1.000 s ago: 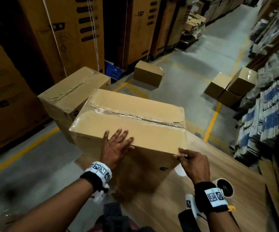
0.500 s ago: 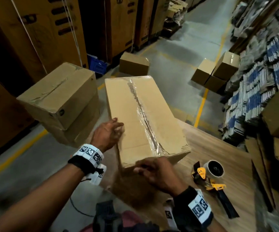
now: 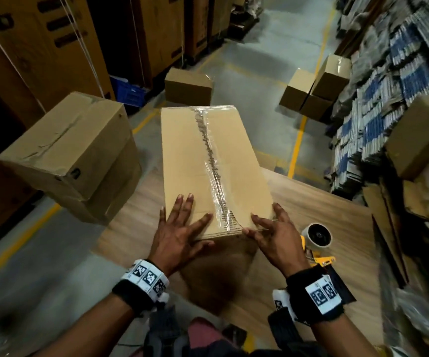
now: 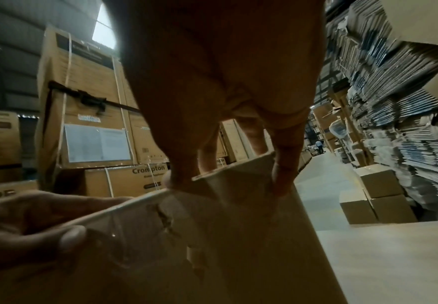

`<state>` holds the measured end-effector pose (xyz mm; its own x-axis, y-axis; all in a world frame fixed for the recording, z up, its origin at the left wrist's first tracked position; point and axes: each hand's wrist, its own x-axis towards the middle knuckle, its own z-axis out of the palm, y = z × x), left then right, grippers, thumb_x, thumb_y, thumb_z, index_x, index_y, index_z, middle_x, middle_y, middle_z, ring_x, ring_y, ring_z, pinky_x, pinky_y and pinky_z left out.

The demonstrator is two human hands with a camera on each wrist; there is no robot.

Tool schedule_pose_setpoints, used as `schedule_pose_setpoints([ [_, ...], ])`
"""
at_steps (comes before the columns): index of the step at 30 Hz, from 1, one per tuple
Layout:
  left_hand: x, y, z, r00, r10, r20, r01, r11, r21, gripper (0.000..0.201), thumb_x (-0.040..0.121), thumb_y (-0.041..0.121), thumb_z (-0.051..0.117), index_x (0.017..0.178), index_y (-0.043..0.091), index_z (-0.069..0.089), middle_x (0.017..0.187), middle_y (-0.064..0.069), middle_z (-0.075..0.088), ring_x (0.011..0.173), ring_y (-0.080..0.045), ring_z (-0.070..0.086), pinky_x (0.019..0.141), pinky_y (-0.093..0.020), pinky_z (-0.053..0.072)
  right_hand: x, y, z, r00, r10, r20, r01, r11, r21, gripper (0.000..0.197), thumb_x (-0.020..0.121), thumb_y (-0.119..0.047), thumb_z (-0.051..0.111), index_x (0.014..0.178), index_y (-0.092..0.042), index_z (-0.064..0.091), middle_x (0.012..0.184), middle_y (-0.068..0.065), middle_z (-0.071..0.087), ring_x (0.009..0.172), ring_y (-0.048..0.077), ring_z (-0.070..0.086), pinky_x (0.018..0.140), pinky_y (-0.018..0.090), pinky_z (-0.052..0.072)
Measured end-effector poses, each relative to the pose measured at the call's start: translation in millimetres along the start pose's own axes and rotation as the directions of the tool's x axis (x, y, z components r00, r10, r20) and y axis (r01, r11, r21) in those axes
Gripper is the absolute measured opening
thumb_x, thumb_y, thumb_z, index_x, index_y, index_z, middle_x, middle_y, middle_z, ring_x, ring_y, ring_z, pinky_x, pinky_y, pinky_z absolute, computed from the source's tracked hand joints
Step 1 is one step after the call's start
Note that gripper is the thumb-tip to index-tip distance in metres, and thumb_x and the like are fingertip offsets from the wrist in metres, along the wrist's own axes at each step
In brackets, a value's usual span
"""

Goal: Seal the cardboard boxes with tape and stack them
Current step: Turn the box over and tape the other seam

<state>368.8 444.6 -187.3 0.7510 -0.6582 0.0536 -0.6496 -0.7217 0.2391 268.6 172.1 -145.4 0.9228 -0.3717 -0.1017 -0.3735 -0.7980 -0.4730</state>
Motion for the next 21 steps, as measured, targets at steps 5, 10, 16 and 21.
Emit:
schedule_pose_setpoints([
  [5,15,-1,-4,0.982,0.17,-0.087,-0.158,0.978,0.132,0.071,0.1,0.062,0.04,0.162,0.028,0.032,0.17,-0.01,0.027,0.157,-0.034,0.024,0.122,-0.067,0.02,-26,11,7,0.994,-0.071,-0.086,0.071,0.997,-0.001,0.036,0.09,-0.038,0.078,0.126,-0.041,0.073,0.163,0.005,0.037,0.133,0.03,0.055,0.107,0.041,0.05],
  [10,36,39,22,0.957,0.197,-0.212,-0.186,0.98,0.075,0.056,0.105,0.041,0.046,0.15,0.009,0.054,0.159,-0.014,0.045,0.149,-0.034,0.041,0.124,-0.055,0.023,-42,60,20,0.981,-0.146,-0.129,0.181,0.929,0.324,0.071,0.09,-0.03,0.08,0.153,-0.035,0.047,0.163,-0.017,0.032,0.15,-0.002,0.03,0.12,0.023,0.03],
  [16,51,87,30,0.982,0.09,-0.169,-0.082,0.995,0.051,0.055,0.104,0.041,0.043,0.148,0.012,0.056,0.157,-0.012,0.049,0.149,-0.033,0.041,0.123,-0.051,0.023,-56,194,-1,0.887,0.442,-0.132,-0.395,0.876,0.277,0.079,0.081,-0.029,0.088,0.149,-0.012,0.051,0.143,0.014,0.062,0.129,0.029,0.06,0.102,0.034,0.046],
  [21,59,105,30,0.985,0.032,-0.172,-0.029,0.999,0.02,0.058,0.103,0.049,0.042,0.148,0.015,0.058,0.156,-0.011,0.051,0.147,-0.032,0.045,0.121,-0.051,0.03,-35,276,-12,0.769,0.607,0.201,-0.626,0.779,0.041,0.09,0.07,-0.053,0.089,0.143,-0.01,0.057,0.136,0.016,0.066,0.122,0.033,0.064,0.1,0.038,0.051],
])
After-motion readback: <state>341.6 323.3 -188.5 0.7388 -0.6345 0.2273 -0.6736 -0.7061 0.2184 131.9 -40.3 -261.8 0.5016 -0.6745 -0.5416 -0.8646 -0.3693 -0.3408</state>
